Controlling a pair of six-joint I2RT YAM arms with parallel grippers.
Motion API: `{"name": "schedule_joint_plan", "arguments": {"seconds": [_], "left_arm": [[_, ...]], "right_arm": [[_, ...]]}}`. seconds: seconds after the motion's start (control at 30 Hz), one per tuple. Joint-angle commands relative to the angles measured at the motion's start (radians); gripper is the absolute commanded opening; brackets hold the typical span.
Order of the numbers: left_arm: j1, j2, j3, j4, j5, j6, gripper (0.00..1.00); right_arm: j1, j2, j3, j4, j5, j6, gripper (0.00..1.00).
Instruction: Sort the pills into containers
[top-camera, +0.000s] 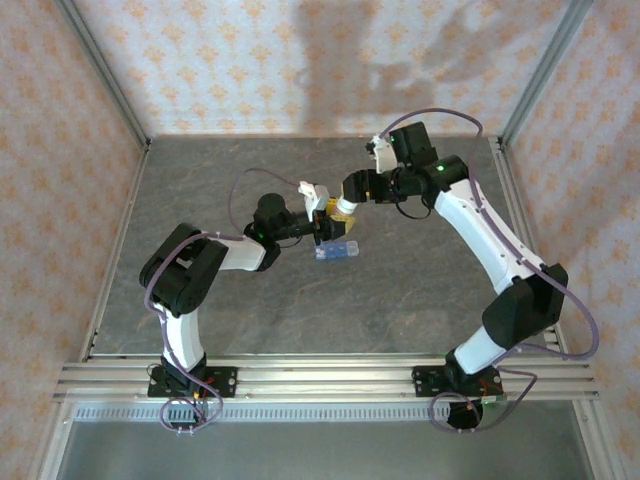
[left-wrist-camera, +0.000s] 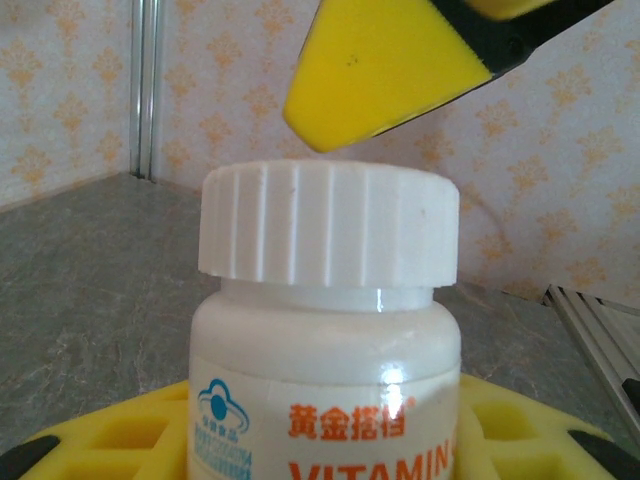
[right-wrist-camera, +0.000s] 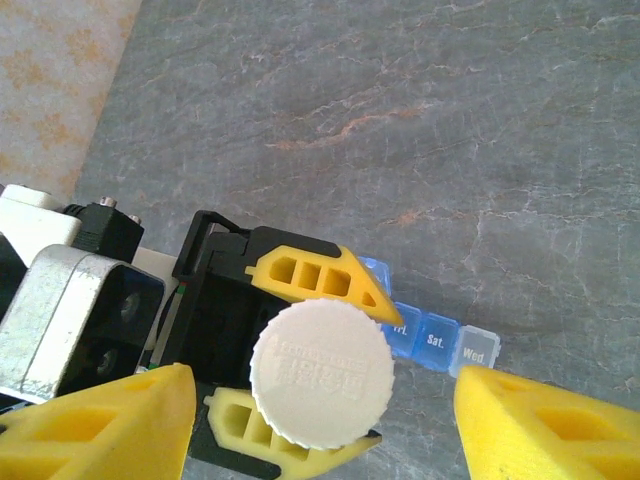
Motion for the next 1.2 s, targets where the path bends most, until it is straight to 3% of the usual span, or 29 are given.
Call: {"name": "schedule_joint_plan", "arguments": {"seconds": [0.0,0.6,0.93,1.17], "left_arm": [[0.003,-0.033,0.022,0.036,0.028,-0.007,0.0],[0.005,-0.039,0.025,0.042,0.033,-0.017,0.0],[0.005,-0.039,0.026,0.043,0.029,-0.019,0.0],[0.004,-0.033,0.03,0.047,0.017,-0.016,0.0]], "right_arm": [[-0.002,0.013,0.037,-0.013,-0.02,-0.022,0.68],[-0.001,0.072,0.026,-0.005,-0.028,-0.008,0.59],[-0.002,0.076,-0.027,0.03,-0.051,0.02,0.48],[0.019,0.045,-0.134,0.131,0.019,0.222,0.42]]}}
